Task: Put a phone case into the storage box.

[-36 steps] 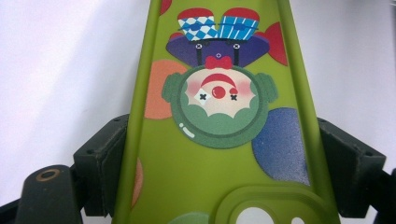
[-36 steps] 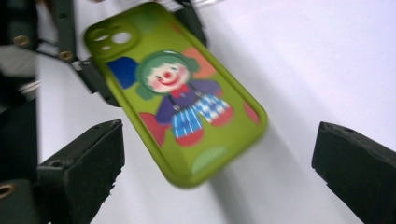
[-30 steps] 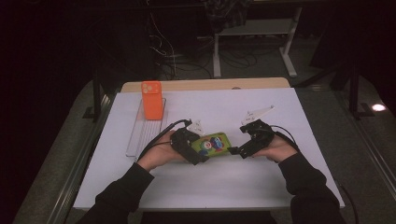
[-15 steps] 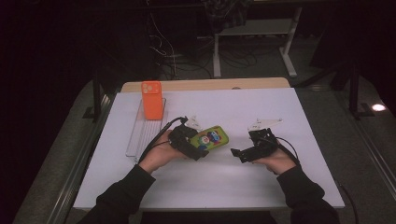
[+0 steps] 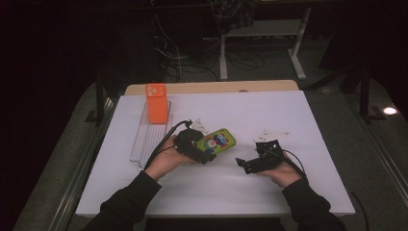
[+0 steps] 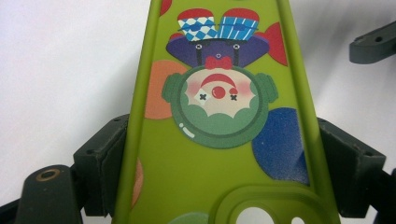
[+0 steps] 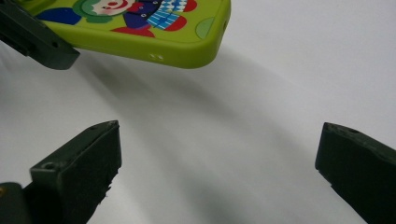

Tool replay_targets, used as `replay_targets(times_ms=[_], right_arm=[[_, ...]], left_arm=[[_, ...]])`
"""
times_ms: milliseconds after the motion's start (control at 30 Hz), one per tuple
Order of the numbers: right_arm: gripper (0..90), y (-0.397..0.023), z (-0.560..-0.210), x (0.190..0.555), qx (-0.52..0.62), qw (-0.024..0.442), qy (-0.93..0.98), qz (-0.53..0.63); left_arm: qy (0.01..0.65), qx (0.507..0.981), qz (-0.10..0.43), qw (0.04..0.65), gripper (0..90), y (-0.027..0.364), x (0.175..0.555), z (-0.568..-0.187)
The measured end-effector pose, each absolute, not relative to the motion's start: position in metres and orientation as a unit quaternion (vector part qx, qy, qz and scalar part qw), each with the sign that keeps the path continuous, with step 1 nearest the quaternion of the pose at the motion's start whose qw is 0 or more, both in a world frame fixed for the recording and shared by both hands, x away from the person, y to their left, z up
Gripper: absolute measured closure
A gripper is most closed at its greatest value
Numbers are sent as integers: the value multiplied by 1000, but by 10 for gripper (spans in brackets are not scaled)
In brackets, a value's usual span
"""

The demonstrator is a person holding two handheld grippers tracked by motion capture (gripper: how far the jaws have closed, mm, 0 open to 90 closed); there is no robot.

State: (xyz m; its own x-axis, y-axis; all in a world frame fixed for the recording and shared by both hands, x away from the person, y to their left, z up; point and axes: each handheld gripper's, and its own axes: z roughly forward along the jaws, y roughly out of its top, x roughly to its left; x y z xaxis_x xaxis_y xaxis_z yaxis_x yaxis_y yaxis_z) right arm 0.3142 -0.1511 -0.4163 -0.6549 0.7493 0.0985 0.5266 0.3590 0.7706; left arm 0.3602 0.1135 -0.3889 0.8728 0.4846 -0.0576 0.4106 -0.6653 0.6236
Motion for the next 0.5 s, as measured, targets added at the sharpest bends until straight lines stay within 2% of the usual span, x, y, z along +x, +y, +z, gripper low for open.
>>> replay_targets(times_ms=[500], right_arm=[[0,-136,-415,307,315,207,849,370]], left_arm=[[235,916,54,322,155,110,358,-390]])
